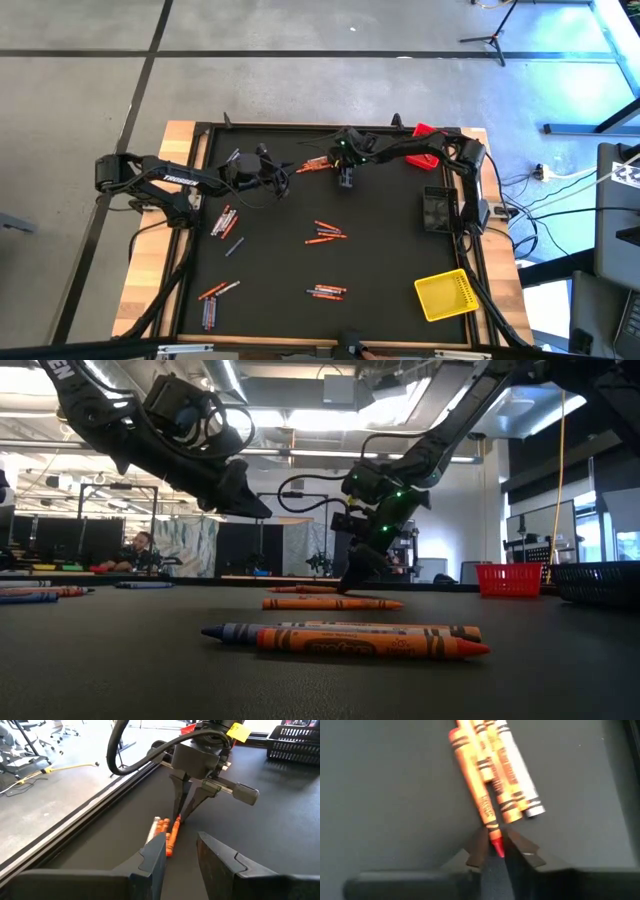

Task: Sort crayons
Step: Put the orange crayon into the red bin

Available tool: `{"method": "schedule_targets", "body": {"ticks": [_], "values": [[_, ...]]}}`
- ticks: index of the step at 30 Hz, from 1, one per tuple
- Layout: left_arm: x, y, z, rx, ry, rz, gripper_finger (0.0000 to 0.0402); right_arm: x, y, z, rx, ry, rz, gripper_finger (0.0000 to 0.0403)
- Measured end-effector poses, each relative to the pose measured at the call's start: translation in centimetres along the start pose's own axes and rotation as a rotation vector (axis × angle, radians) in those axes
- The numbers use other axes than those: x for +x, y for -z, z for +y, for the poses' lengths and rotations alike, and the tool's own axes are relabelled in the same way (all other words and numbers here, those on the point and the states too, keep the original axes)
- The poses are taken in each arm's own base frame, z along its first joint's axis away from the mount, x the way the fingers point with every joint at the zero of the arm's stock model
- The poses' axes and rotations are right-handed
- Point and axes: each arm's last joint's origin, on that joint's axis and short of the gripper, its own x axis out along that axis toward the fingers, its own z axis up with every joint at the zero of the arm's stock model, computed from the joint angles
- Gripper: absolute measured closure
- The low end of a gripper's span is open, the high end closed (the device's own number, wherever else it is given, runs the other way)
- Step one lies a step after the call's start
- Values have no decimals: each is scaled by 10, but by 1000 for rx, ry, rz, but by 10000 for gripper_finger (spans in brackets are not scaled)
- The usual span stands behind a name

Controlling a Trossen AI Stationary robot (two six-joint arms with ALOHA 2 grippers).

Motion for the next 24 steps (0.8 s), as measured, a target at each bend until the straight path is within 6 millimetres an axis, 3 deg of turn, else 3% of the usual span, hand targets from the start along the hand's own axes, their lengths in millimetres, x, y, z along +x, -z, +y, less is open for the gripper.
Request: {"method": "schedule_targets", "body": {"ticks": [4, 16, 24], "values": [[0, 0, 0, -1, 0, -3, 299, 0, 0, 0, -5, 7, 4, 395], [0, 0, 0, 0, -1, -3, 299, 0, 1, 0, -37, -3, 20, 394], [0, 0, 0, 0, -1, -3, 299, -22, 6, 4, -21, -27, 134, 395]]}}
